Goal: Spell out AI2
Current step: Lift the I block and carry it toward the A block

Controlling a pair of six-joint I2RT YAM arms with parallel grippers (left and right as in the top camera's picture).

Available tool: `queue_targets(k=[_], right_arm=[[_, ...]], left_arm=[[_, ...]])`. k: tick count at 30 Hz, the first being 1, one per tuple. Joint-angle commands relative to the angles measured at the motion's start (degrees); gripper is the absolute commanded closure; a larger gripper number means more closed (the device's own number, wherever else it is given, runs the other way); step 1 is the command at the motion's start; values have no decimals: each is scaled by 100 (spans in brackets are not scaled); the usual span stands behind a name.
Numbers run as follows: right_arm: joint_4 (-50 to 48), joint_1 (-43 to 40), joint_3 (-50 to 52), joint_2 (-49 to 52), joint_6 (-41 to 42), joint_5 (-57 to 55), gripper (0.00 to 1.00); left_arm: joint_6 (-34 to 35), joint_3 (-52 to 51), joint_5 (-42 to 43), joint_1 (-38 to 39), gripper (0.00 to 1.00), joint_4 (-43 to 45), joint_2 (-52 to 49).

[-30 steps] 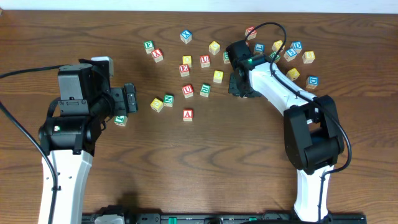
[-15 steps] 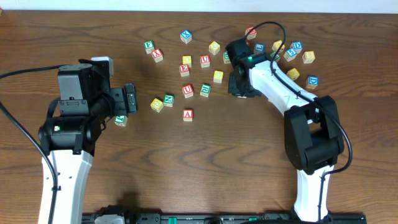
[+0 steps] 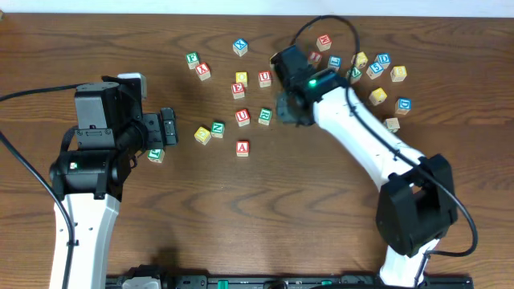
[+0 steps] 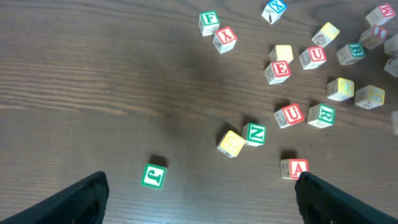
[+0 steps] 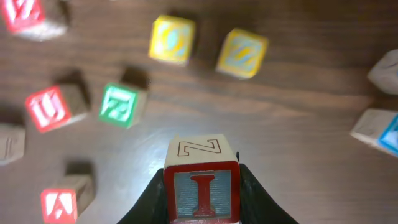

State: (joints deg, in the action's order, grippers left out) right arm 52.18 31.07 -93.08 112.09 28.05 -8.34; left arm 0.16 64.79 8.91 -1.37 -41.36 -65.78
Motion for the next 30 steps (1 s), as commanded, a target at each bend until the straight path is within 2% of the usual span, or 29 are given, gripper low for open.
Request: queue_targets(k=[1, 11, 24, 30], right_arm=[[33, 367, -92, -66, -48, -35, 82], [7, 1073, -59, -11, 229, -380, 76], [-31, 1106, 227, 151, 1222, -656, 77], [-595, 1185, 835, 151, 1355, -610, 75]], left_arm=[[-15, 155, 33, -24, 6, 0, 20], [-15, 155, 33, -24, 6, 0, 20], [-15, 155, 33, -24, 6, 0, 20], [-15, 155, 33, -22, 6, 0, 20]])
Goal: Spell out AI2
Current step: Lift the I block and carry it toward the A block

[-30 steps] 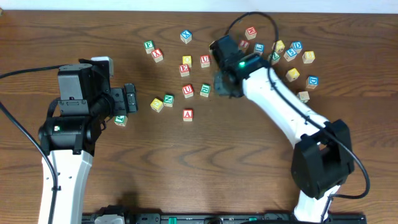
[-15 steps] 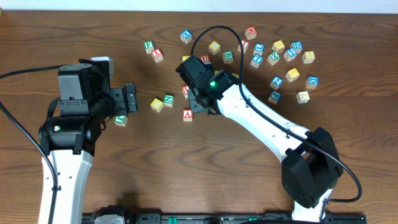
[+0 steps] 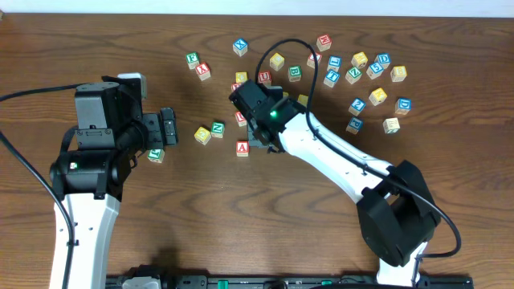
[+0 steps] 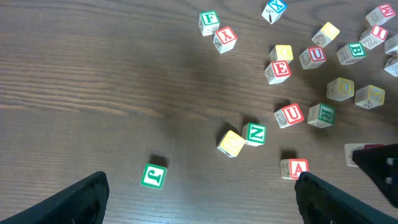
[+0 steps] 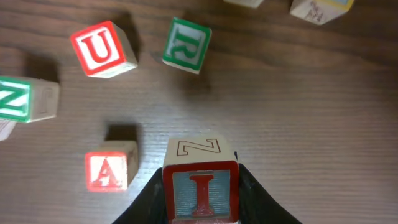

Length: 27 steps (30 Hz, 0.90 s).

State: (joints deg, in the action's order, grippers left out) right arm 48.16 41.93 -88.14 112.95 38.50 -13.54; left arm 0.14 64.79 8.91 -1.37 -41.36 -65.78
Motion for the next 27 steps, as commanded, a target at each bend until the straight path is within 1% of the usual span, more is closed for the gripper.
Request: queue_targets(k=[1, 12, 21, 27], right_arm=[[-258, 120, 407, 66, 328, -85, 75], [-339, 245, 424, 63, 258, 37, 76], [-474, 643, 514, 63, 262, -186, 73], [-562, 649, 595, 63, 264, -243, 71]], left_arm=[[-13, 155, 33, -24, 6, 0, 20], [-13, 155, 33, -24, 6, 0, 20], [-13, 155, 33, -22, 6, 0, 20], [-13, 155, 33, -24, 6, 0, 20]])
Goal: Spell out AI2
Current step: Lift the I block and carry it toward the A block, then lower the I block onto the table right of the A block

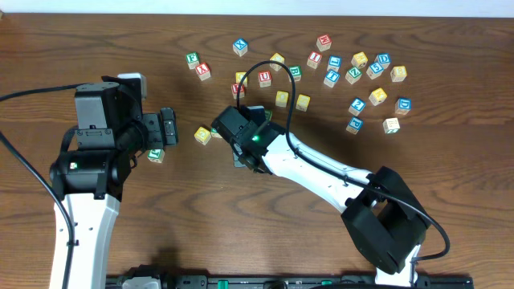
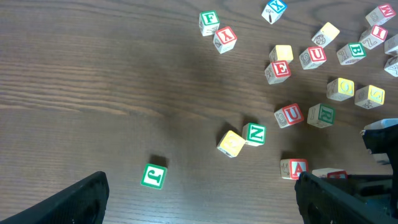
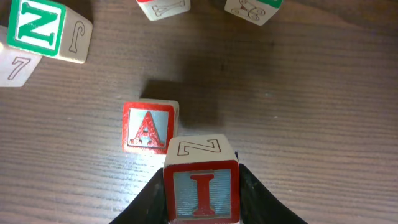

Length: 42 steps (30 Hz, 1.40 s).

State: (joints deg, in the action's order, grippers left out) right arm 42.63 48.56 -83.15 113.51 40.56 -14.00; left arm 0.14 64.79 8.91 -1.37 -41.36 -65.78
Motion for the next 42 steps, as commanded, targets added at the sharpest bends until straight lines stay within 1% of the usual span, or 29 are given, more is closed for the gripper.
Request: queue_targets(k=[1, 23, 29, 32, 37, 42], right_arm=[[-9, -13, 101, 7, 59, -201, 71], [-28, -90, 149, 7, 98, -251, 73], [-46, -90, 149, 7, 76, -243, 71], [-72, -90, 149, 7, -151, -214, 70], [-94, -92, 149, 7, -518, -216, 65], [-129, -205, 149, 7, -1215, -216, 57]], left_arm=[[-13, 155, 33, -24, 6, 0, 20], [-13, 155, 33, -24, 6, 0, 20], [-13, 155, 33, -24, 6, 0, 20], [-13, 155, 33, -24, 6, 0, 20], [-13, 155, 33, -24, 6, 0, 20], [-13, 155, 33, -24, 6, 0, 20]])
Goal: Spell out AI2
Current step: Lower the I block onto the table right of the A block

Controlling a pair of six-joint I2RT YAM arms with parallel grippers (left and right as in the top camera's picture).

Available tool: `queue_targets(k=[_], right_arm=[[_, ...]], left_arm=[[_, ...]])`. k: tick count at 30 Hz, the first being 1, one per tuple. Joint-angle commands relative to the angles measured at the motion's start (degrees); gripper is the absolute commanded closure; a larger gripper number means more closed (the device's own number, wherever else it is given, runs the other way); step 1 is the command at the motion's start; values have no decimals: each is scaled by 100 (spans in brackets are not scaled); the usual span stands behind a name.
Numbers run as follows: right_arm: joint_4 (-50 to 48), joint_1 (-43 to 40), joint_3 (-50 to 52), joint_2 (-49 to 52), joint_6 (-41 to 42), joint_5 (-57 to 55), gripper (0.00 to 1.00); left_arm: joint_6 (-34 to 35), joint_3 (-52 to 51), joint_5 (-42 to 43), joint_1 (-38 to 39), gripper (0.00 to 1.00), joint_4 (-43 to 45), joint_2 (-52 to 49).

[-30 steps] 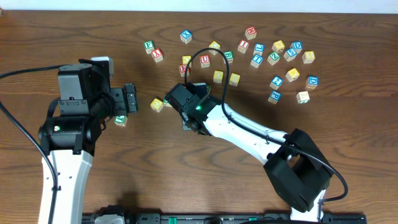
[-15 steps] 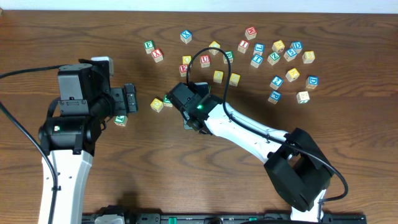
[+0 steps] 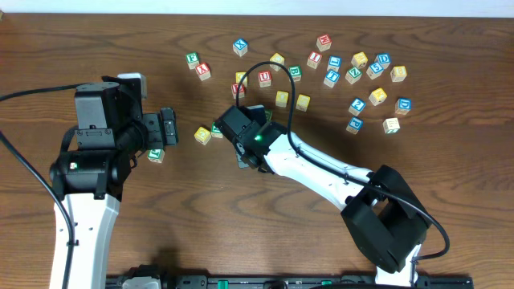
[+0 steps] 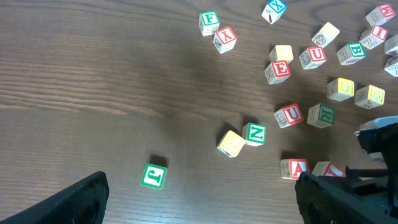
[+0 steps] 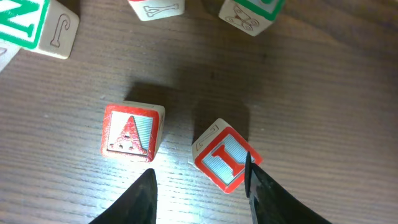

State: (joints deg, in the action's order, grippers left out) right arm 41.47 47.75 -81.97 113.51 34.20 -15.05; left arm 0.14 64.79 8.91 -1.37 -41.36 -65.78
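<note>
The red A block [image 5: 130, 132] lies flat on the table. Just right of it lies the red I block [image 5: 225, 157], turned about 45 degrees, its right corner touching one finger. My right gripper [image 5: 199, 186] stands open over the two blocks, gripping nothing. The left wrist view shows the A block [image 4: 297, 168] and I block [image 4: 329, 169] side by side, with the right arm beside them. In the overhead view the right gripper [image 3: 245, 151] hides both. My left gripper [image 4: 199, 199] is open and empty at the left [image 3: 167, 127]. I cannot make out a 2 block.
A green N block [image 4: 254, 134] and a yellow block [image 4: 231, 144] sit left of and behind the A. A red U [image 4: 290, 114] and green R [image 4: 321, 115] lie behind it. A green J block [image 4: 153, 175] lies near my left gripper. Several more blocks scatter along the back [image 3: 353, 68].
My right gripper has opened and let go of the I block. The block now rests on the table right of the A, turned diagonally. The left arm has not moved.
My right gripper held the I block above the scattered blocks at the back right. It then held it nearer the middle, close to the A, then right beside the A. Now the I block lies next to the A and the gripper is open.
</note>
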Motion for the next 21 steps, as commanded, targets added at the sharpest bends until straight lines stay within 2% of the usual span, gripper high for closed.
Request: queue_targets(k=[1, 3, 7, 12, 21], right_arm=[[-13, -144, 31, 7, -654, -114, 55], [-26, -245, 31, 7, -988, -107, 51], [-39, -431, 52, 7, -1340, -7, 49], [-304, -570, 223, 7, -1613, 664, 50], [-448, -566, 313, 7, -2149, 1126, 49]], left_arm=[[-13, 155, 33, -24, 6, 0, 20], [-13, 155, 33, -24, 6, 0, 20], [-13, 155, 33, -24, 6, 0, 20], [-13, 155, 33, -24, 6, 0, 20], [-13, 155, 33, -24, 5, 0, 20]])
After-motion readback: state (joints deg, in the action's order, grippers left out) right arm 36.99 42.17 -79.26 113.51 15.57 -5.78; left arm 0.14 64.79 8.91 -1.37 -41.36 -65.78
